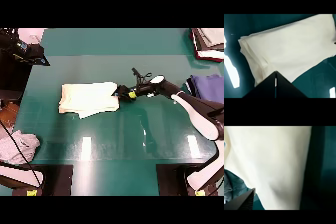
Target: Fold the shirts.
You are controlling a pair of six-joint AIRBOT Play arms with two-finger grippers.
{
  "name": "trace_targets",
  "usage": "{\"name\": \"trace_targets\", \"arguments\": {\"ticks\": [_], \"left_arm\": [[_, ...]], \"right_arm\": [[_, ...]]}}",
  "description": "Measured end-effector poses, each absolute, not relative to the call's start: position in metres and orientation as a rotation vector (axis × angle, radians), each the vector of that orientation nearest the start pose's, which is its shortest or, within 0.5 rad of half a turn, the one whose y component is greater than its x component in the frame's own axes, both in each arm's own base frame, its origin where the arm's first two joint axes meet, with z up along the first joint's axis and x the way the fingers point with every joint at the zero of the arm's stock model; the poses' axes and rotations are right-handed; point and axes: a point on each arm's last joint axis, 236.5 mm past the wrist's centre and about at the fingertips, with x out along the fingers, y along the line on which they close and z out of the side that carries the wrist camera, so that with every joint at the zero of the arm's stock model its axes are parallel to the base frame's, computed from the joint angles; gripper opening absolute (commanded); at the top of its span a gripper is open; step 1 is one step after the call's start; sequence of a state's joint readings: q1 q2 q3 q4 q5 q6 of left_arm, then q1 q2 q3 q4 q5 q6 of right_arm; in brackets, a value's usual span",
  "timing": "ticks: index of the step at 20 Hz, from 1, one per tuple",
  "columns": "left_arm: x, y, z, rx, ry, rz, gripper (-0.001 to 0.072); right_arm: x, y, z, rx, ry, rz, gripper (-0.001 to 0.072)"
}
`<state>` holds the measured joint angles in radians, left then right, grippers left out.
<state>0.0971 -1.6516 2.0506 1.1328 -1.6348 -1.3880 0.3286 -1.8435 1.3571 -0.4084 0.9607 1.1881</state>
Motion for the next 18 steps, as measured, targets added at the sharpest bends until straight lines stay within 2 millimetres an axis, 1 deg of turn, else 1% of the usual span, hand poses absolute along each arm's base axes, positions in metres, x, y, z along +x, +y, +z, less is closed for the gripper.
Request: {"name": "trace_targets", "arguments": {"ticks": [1, 2, 3, 5, 6, 9, 11, 12, 13, 14, 16, 18], "left_arm": [[0.466, -0.056, 0.151, -0.144, 1.16, -0.42, 0.0024], [0.466, -0.056, 0.151, -0.143, 1.16, -0.422, 0.0024], [0.466, -0.057, 0.151, -0.144, 1.16, -0.423, 0.0024], [0.465, -0.058, 0.152, -0.145, 1.159, -0.428, 0.0024], [0.465, -0.059, 0.152, -0.145, 1.159, -0.43, 0.0024], [0.465, -0.058, 0.151, -0.145, 1.162, -0.43, 0.0024], [0.464, -0.059, 0.151, -0.145, 1.164, -0.431, 0.0023], [0.464, -0.059, 0.151, -0.144, 1.166, -0.431, 0.0023], [0.464, -0.059, 0.151, -0.145, 1.166, -0.432, 0.0023], [0.464, -0.059, 0.151, -0.145, 1.166, -0.432, 0.0023], [0.464, -0.06, 0.152, -0.147, 1.166, -0.435, 0.0023], [0.463, -0.063, 0.152, -0.147, 1.166, -0.442, 0.0023]], "right_arm": [[0.423, 0.341, -0.054, 0.698, 1.298, 0.795, 0.0527], [0.426, 0.35, -0.055, 0.688, 1.29, 0.807, 0.0433], [0.428, 0.358, -0.054, 0.681, 1.282, 0.821, 0.0296], [0.431, 0.376, -0.049, 0.673, 1.266, 0.856, 0.0046], [0.432, 0.382, -0.048, 0.667, 1.261, 0.868, 0.0014], [0.439, 0.391, -0.042, 0.654, 1.231, 0.89, 0.0012], [0.444, 0.389, -0.034, 0.65, 1.209, 0.895, 0.0012], [0.448, 0.381, -0.026, 0.653, 1.195, 0.891, 0.0011], [0.455, 0.368, -0.016, 0.654, 1.167, 0.873, 0.0012], [0.463, 0.35, -0.007, 0.647, 1.142, 0.847, 0.0011], [0.478, 0.299, 0.014, 0.631, 1.081, 0.776, 0.0011], [0.492, 0.23, 0.036, 0.617, 1.013, 0.674, 0.0011]]}}
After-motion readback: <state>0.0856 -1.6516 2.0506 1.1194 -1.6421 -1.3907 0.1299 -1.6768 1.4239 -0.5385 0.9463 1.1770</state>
